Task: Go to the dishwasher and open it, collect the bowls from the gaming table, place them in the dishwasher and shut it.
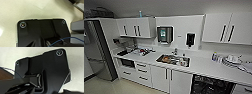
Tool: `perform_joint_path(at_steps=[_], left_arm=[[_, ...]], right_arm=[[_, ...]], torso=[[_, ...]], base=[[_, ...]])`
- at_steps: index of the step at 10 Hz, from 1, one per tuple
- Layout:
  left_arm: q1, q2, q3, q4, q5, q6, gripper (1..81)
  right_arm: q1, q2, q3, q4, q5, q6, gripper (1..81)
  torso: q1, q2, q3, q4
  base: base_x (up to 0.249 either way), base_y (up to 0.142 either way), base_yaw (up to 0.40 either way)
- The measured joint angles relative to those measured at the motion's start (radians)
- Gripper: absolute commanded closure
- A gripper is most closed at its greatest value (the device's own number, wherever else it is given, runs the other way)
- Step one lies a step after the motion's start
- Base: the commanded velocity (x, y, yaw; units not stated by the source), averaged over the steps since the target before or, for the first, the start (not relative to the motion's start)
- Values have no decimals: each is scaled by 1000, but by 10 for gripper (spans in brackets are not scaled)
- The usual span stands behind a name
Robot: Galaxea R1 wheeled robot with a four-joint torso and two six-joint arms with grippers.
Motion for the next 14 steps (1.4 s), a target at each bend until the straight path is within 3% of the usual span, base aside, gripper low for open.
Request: perform_joint_path(at_steps=[14], left_arm=[[9, 3, 0, 0, 2, -3, 10]], right_arm=[[-7, -1, 44, -11, 39, 3, 10]], torso=[[-1, 0, 0, 0]], base=[[0, 0, 197]])
